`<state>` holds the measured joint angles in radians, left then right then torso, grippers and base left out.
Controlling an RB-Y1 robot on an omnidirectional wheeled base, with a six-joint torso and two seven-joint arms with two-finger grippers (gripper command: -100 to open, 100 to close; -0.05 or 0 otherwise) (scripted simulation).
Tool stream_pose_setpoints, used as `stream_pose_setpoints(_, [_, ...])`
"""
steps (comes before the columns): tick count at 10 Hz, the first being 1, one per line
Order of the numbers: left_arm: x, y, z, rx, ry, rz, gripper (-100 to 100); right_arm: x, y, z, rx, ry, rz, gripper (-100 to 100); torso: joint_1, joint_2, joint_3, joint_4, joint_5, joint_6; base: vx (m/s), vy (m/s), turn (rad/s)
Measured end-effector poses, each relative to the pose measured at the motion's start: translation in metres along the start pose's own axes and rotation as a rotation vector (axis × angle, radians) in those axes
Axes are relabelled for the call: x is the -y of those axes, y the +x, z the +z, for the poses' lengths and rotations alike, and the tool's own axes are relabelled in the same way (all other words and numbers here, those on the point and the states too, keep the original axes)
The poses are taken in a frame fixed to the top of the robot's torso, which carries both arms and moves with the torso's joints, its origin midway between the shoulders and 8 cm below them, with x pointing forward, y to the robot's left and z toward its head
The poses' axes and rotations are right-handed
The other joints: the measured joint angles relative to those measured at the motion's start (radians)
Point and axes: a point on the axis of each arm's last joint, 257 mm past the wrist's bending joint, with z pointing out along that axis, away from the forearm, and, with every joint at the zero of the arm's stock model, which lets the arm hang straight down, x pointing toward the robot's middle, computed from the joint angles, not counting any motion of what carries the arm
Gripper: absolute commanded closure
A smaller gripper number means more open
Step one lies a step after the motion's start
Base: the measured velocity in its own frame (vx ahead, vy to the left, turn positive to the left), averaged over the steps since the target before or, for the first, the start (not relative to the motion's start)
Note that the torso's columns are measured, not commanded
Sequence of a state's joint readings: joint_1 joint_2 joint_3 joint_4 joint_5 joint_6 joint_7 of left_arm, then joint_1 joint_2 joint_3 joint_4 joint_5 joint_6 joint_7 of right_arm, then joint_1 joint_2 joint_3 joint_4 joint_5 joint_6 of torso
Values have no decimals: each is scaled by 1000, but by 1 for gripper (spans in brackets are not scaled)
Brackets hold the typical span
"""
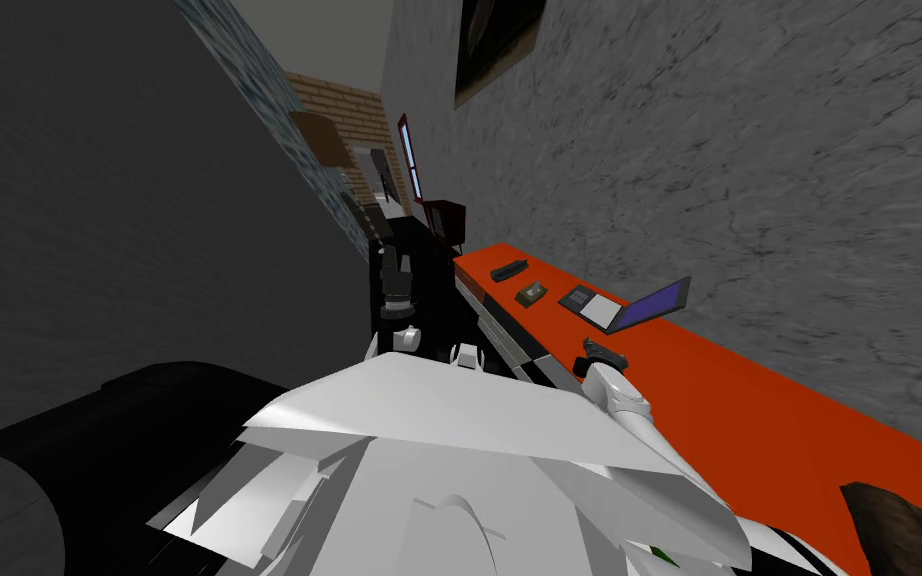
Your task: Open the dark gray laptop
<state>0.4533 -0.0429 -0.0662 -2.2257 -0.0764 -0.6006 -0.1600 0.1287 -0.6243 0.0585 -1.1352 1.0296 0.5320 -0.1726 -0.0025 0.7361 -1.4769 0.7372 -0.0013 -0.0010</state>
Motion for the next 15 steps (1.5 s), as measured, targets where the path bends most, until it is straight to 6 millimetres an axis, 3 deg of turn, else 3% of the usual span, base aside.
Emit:
stream_pose_setpoints(9, [0, 0, 0, 0, 0, 0, 0, 89, -17, 8, 74, 276, -225, -100, 3, 2, 1, 1, 1, 1, -6, -10, 117])
stream_pose_setpoints(15, [0, 0, 0, 0, 0, 0, 0, 144, -41, 5, 146, 450, -387, -100, 3, 2, 1, 1, 1, 1, -11, -16, 97])
